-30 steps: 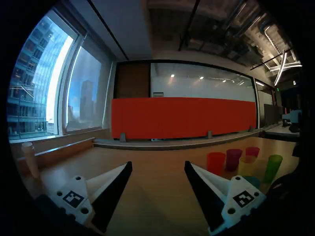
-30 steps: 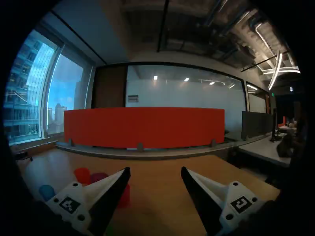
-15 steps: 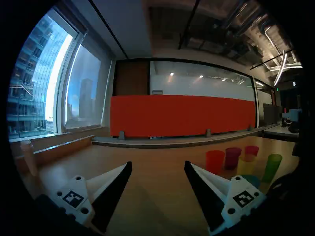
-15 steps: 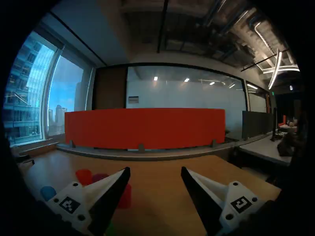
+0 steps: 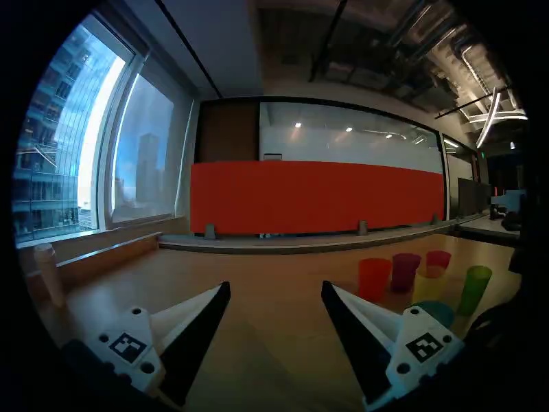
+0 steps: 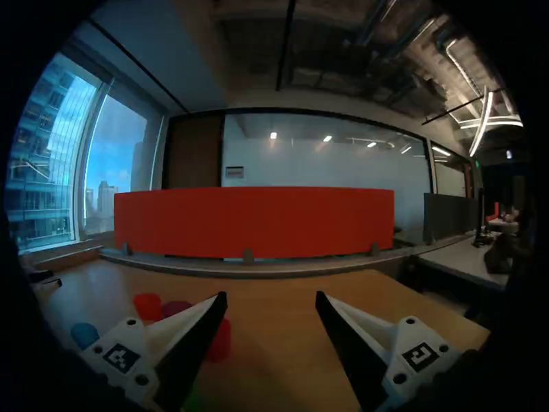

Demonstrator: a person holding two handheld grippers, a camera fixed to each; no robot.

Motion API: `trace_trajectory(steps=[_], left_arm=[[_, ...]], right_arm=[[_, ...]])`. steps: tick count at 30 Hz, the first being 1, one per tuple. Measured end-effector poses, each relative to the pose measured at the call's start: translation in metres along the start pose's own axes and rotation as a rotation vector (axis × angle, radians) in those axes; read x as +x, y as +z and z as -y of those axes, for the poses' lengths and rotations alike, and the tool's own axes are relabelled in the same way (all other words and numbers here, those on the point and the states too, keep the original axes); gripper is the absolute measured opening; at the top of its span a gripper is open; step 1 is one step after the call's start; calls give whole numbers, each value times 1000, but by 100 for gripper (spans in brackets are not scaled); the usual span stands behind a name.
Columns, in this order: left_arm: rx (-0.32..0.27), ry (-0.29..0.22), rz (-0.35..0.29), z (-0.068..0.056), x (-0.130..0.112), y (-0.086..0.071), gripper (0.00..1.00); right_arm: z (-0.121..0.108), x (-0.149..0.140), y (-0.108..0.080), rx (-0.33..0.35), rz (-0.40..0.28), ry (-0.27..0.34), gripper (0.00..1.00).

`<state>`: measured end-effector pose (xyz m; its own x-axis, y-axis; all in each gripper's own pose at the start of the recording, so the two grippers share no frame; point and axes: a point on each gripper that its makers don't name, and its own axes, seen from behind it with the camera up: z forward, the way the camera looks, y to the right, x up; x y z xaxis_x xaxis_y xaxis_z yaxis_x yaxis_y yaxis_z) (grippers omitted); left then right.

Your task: Pour water

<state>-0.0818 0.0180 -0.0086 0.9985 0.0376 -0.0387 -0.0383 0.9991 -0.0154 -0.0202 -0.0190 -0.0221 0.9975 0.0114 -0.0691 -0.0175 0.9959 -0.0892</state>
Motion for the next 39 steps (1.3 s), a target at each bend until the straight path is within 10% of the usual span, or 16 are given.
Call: trace_trajectory(steps=[39], left_arm=[[-4, 2, 3, -1, -2, 0, 99]], right_arm=[[44, -15, -4, 81, -91, -67, 100]])
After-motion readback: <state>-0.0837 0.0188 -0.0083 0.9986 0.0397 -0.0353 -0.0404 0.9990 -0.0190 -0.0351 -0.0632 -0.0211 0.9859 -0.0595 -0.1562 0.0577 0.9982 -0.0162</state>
